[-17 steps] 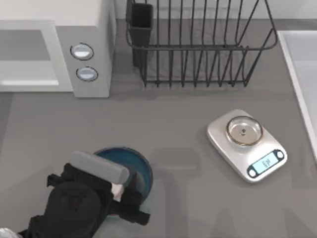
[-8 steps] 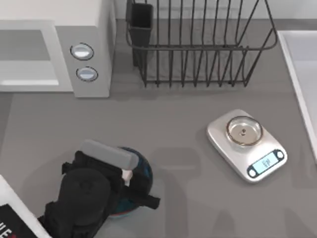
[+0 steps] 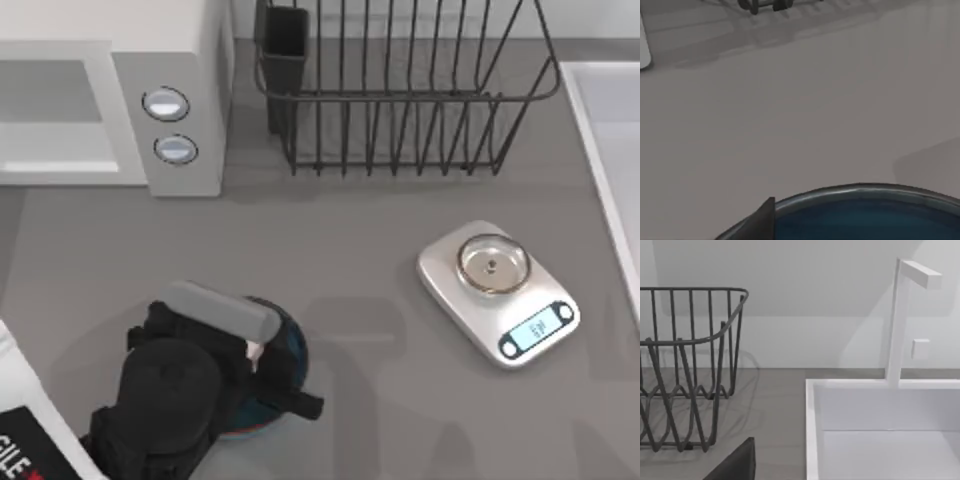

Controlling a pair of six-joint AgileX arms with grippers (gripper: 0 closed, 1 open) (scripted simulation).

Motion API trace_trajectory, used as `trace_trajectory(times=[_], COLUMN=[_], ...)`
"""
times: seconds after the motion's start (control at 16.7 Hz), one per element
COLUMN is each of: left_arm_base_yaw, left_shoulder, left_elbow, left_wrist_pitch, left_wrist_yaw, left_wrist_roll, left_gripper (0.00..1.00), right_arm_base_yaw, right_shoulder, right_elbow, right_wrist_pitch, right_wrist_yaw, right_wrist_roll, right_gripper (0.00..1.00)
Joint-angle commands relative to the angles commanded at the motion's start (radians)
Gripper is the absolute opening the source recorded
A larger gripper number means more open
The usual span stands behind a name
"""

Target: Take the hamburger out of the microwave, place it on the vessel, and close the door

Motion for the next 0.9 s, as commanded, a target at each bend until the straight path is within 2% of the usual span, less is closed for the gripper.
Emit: trace_trajectory(times=[0.72,0.9], left_arm_base_yaw=[0.000,0.000], left_shoulder=[0.000,0.000], left_elbow=[0.000,0.000], left_wrist_pitch=[0.000,0.000], left_wrist_yaw=[0.000,0.000], left_wrist_roll=[0.000,0.000], left_gripper=[0.98,1.00], right_arm_base_yaw=[0.000,0.000], right_shoulder=[0.000,0.000], right_elbow=[0.000,0.000], right_wrist_pitch=[0.000,0.000], right_wrist_yaw=[0.000,0.000], right_wrist_roll=[0.000,0.000], right_gripper=[1.00,1.00])
